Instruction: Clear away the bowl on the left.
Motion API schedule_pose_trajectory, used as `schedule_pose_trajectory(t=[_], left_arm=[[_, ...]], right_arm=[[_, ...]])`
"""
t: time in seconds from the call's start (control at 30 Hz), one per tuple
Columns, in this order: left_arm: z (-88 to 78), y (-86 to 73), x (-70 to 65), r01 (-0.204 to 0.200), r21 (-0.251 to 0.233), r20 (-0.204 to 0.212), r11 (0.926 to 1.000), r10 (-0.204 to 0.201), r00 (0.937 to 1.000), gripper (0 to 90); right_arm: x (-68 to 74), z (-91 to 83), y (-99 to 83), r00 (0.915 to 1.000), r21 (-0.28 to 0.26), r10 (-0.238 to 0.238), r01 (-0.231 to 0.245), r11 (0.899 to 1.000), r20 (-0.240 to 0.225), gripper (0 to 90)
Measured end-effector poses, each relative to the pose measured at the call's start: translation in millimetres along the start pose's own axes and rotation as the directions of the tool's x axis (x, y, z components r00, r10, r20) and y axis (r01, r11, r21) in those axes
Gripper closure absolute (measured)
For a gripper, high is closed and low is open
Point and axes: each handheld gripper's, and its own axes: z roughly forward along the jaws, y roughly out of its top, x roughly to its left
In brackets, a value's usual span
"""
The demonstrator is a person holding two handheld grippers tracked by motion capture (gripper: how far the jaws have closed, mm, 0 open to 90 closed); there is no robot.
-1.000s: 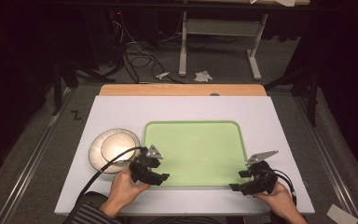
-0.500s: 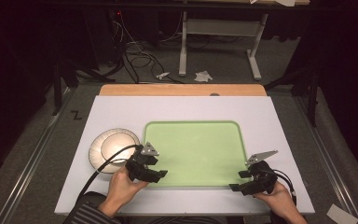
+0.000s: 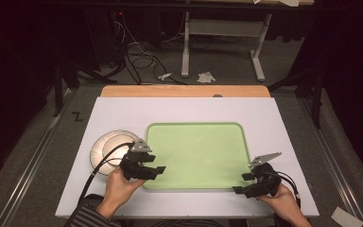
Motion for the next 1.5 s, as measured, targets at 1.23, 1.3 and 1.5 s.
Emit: schedule_pose_trajectory(t=[1.23, 1.3, 1.5], left_arm=[[-39.2, -3.4, 42.0, 0.120, -0.102, -0.238, 0.9875, -0.142, 0.9610, 38.6], [-43.6, -6.2, 49.2, 0.148, -0.117, -0.251, 0.9821, -0.173, 0.9523, 38.5], [-51.0, -11.7, 62.2, 0.187, -0.135, -0.283, 0.9731, -0.219, 0.9340, 38.1]], right_arm=[[0.6, 0.3, 0.4, 1.0000, 0.010, 0.001, -0.001, 1.000, 0.003, 31.4], [0.8, 0.4, 0.4, 1.0000, 0.010, -0.001, 0.001, 1.000, 0.002, 31.4], [0.9, 0.9, 0.5, 1.0000, 0.009, -0.001, 0.001, 1.000, -0.002, 31.4]])
